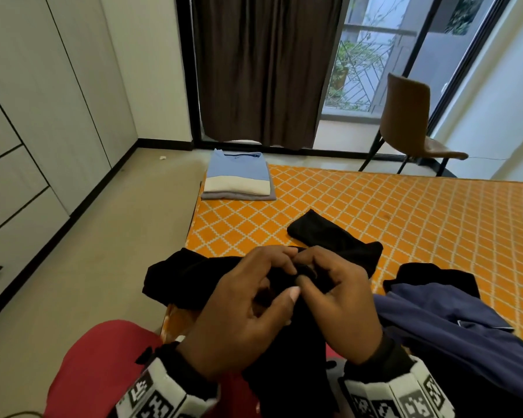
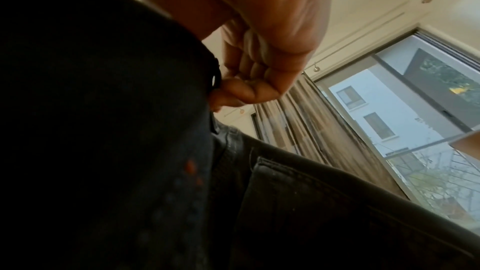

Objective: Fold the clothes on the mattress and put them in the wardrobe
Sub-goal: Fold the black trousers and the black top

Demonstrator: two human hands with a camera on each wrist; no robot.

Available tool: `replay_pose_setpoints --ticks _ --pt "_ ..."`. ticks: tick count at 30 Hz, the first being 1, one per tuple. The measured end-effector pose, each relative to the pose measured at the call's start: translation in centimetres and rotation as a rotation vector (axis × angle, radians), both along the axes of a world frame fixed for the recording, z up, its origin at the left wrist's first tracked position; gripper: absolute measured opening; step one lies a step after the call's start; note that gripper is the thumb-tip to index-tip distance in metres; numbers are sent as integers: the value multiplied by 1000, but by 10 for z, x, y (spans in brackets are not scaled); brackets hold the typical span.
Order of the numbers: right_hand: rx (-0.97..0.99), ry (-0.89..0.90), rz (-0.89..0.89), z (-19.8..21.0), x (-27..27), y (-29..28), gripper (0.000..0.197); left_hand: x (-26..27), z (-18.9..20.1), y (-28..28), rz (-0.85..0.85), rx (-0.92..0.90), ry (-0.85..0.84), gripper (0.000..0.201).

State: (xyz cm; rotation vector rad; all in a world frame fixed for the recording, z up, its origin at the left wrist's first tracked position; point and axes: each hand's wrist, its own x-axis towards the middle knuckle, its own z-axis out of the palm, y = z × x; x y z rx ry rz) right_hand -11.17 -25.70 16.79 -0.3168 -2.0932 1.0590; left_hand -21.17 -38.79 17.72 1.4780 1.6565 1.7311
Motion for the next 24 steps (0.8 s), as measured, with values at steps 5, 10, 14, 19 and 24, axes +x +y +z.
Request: replay_pose_setpoints --ticks 5,10,14,19,24 --pt "-174 30 87 8 -1 8 24 -39 19 8 -249 -237 189 51" --pt "-300 61 183 15 -8 2 33 -61 44 40 59 -270 940 33" --pt "-95 -57 -125 24 -10 -15 48 -68 49 72 104 -237 1124 24" --pt "239 193 -328 24 -25 -78 77 -74 64 113 234 -281 993 24" --pt "-7 218 -306 -12 -60 -87 94 -75 84 140 240 -222 877 18"
